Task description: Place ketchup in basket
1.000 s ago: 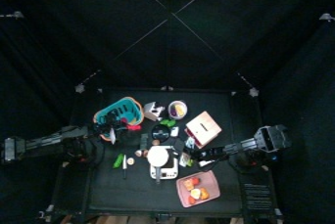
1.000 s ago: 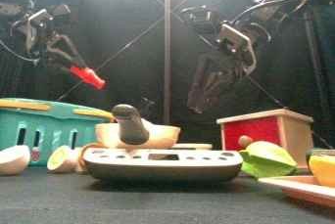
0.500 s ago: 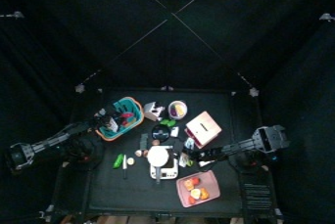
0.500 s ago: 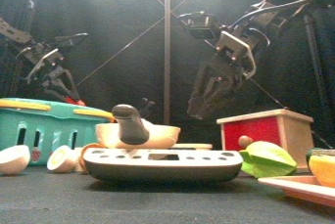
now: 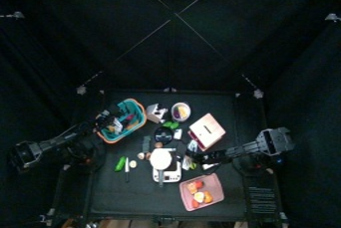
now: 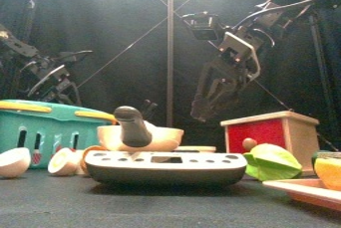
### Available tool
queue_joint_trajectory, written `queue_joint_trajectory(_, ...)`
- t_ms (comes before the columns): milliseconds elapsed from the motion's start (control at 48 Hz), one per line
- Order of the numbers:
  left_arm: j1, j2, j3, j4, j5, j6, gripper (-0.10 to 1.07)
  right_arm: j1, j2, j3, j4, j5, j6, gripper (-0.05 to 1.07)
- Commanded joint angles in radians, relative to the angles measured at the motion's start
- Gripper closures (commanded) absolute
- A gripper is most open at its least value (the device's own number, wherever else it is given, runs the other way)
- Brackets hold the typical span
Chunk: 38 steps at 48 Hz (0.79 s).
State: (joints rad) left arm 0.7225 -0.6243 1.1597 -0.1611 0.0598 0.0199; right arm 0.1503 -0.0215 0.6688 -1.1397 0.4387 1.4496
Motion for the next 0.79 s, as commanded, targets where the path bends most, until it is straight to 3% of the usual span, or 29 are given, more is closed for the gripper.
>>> queue_joint_trajectory(0,0.003,0.002,-0.012,-0.006,-0.017,0.000,-0.01,-0.002,-0.017,-0.018,-0.002,0.002,-0.002,0.09)
queue_joint_trajectory(771,-0.043,-0.015,-0.018,-0.021,-0.005,0.002,-0.01,0.006,-0.035,-0.048,0.012,0.037,-0.026,0.09)
